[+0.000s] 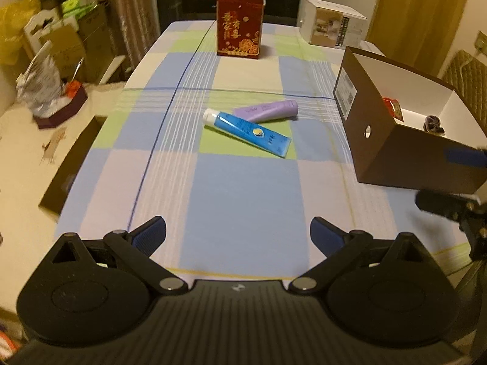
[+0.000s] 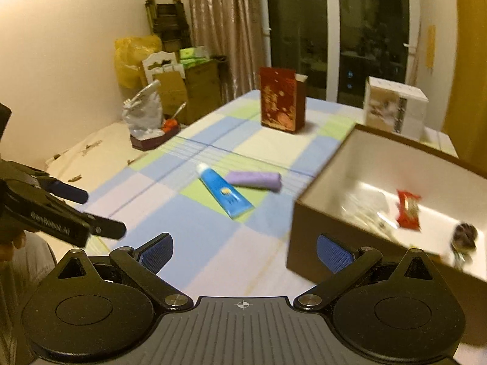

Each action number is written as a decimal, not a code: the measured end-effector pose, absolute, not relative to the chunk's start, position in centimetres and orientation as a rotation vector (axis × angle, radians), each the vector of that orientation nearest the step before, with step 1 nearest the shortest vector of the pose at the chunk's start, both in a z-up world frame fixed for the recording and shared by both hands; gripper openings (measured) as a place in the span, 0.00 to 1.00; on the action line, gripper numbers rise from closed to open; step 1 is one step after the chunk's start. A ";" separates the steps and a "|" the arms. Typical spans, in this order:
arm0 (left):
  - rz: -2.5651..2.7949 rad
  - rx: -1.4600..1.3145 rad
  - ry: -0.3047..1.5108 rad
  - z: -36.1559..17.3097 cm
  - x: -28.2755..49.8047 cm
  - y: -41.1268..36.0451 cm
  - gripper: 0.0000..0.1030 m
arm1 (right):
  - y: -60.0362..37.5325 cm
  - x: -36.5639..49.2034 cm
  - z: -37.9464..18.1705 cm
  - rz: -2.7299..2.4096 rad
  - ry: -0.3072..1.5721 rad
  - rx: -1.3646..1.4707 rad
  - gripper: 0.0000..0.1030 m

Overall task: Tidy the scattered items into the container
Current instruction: 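Withdraw both grippers from the box toward the blue and purple tubes, then grasp the blue hand-cream tube with the left gripper, then lift the blue tube with the left gripper while the right grasps the purple tube, then carry the blue tube and purple tube over the box, then lower both tubes into the box and open both grippers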

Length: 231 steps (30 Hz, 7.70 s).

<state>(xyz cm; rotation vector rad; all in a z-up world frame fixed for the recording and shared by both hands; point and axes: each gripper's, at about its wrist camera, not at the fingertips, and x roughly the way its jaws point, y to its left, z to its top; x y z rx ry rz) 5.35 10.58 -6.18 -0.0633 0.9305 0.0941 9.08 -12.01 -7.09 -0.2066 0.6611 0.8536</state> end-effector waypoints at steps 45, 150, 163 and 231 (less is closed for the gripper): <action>-0.608 0.496 1.111 -15.1 24.5 12.9 0.43 | -17.7 16.9 -7.1 0.563 0.703 -0.093 1.00; -0.334 0.059 0.846 2.2 20.7 -0.7 0.25 | -23.7 24.3 3.6 0.777 0.869 -0.185 0.33; -0.396 0.123 0.865 0.8 22.7 -6.1 0.25 | -28.3 24.4 3.2 0.689 0.878 -0.157 0.33; -0.293 0.218 0.967 -5.6 30.8 -9.2 0.52 | -25.9 32.2 -4.5 0.438 0.874 -0.097 0.91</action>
